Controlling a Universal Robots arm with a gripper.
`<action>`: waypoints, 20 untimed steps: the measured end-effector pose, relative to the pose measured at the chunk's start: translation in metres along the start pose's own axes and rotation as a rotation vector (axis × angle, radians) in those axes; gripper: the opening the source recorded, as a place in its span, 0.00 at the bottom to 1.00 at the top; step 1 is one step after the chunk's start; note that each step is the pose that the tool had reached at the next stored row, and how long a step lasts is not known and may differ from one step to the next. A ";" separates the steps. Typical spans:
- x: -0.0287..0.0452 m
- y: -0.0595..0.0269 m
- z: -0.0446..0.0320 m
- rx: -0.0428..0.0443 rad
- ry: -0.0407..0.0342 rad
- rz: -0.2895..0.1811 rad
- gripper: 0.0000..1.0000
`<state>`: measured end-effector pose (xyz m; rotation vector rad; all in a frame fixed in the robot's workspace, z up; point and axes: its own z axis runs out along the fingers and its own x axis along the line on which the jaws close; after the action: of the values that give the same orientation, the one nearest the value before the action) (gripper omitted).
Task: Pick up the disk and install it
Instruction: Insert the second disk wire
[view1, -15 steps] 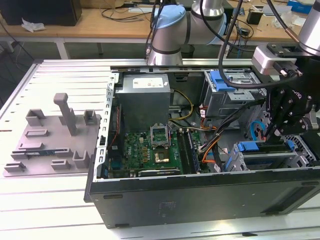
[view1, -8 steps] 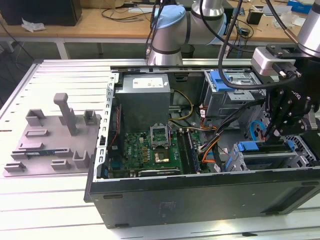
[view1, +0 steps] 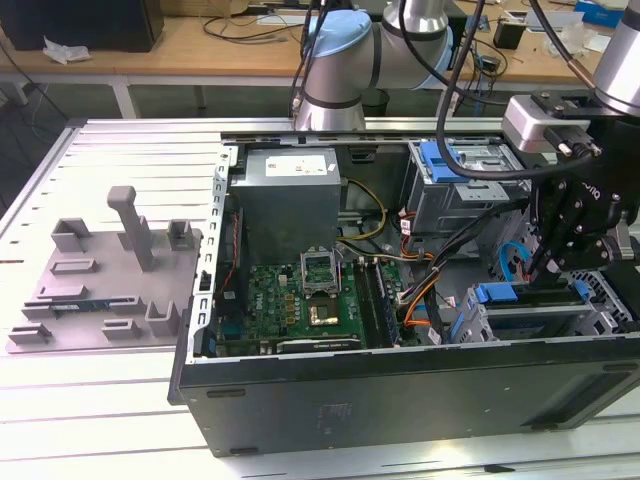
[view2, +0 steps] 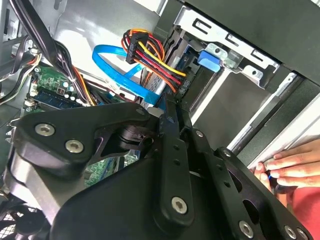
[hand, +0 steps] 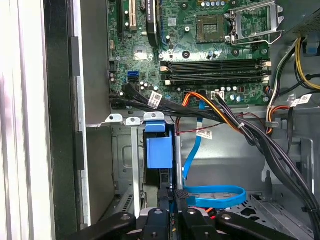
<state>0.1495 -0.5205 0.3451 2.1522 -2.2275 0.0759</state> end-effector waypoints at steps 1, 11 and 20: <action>0.0000 -0.0001 0.0007 0.0002 0.0001 -0.001 0.16; -0.0003 -0.0001 0.0048 0.0009 0.0002 -0.013 0.16; -0.0004 0.0013 0.0062 0.0013 -0.0002 -0.021 0.16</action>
<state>0.1482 -0.5205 0.3388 2.1759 -2.2051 0.0764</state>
